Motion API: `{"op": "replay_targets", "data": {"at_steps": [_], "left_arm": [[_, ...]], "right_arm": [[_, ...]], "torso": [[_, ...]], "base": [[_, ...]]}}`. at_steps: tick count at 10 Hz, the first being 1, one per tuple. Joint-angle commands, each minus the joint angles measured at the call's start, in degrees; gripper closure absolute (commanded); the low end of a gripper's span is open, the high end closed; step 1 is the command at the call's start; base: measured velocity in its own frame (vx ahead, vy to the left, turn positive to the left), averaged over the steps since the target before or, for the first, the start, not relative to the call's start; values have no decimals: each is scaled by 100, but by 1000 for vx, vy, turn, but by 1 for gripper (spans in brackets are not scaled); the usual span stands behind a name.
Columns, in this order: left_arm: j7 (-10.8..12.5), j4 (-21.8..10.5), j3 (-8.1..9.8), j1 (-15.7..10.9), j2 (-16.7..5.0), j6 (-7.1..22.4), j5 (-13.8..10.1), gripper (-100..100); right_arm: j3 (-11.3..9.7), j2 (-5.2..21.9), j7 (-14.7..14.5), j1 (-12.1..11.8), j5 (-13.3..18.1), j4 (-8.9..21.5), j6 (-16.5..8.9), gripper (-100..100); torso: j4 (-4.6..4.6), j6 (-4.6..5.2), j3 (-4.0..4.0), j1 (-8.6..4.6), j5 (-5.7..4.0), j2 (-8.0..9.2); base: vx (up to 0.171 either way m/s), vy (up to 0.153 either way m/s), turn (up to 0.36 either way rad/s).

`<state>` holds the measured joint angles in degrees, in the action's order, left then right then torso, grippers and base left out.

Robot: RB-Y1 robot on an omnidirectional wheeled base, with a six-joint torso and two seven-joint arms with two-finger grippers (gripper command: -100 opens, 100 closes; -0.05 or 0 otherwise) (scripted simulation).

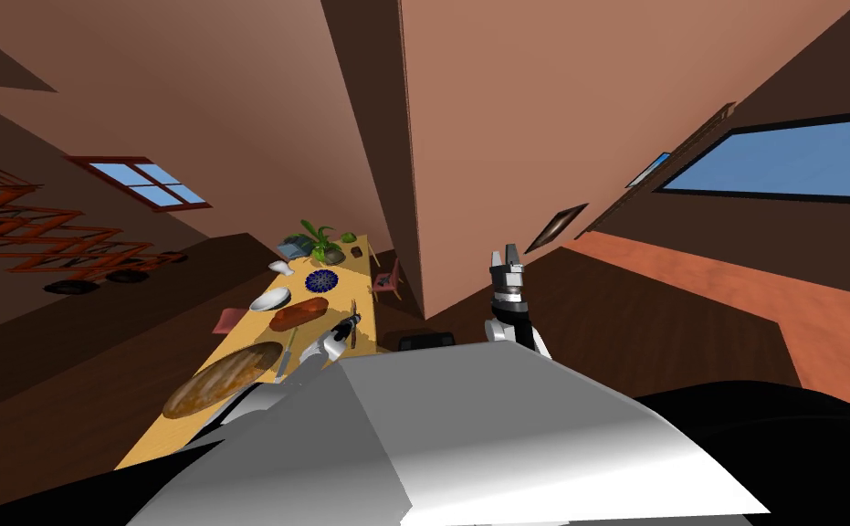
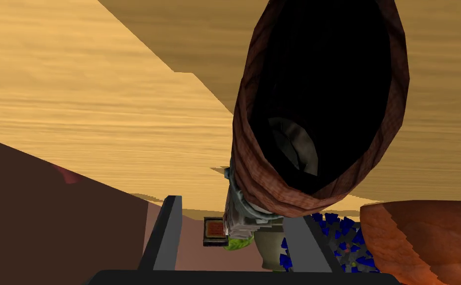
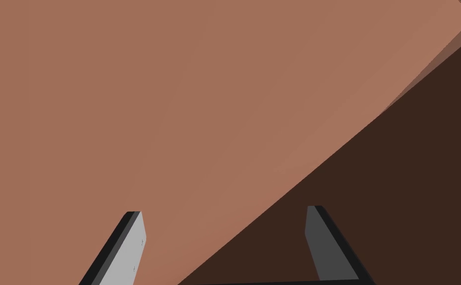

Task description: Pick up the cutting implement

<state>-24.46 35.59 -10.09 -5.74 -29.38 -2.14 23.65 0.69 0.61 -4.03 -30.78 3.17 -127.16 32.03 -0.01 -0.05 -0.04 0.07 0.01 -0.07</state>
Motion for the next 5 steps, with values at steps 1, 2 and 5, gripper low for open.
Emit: {"op": "replay_targets", "data": {"at_steps": [1,2,5], "left_arm": [[0,0,0,0,0,0,0,100],[-1,-1,2,0,-3,2,0,100],[-1,-1,2,0,-5,3,1,0]], "right_arm": [[0,0,0,0,0,0,0,0],[0,0,0,0,0,0,0,0],[0,0,0,0,0,0,0,0]], "torso": [[0,0,0,0,0,0],[1,2,3,-3,2,5],[1,3,4,-3,3,7]], "base": [[0,0,0],[0,0,0],[0,0,0]]}}
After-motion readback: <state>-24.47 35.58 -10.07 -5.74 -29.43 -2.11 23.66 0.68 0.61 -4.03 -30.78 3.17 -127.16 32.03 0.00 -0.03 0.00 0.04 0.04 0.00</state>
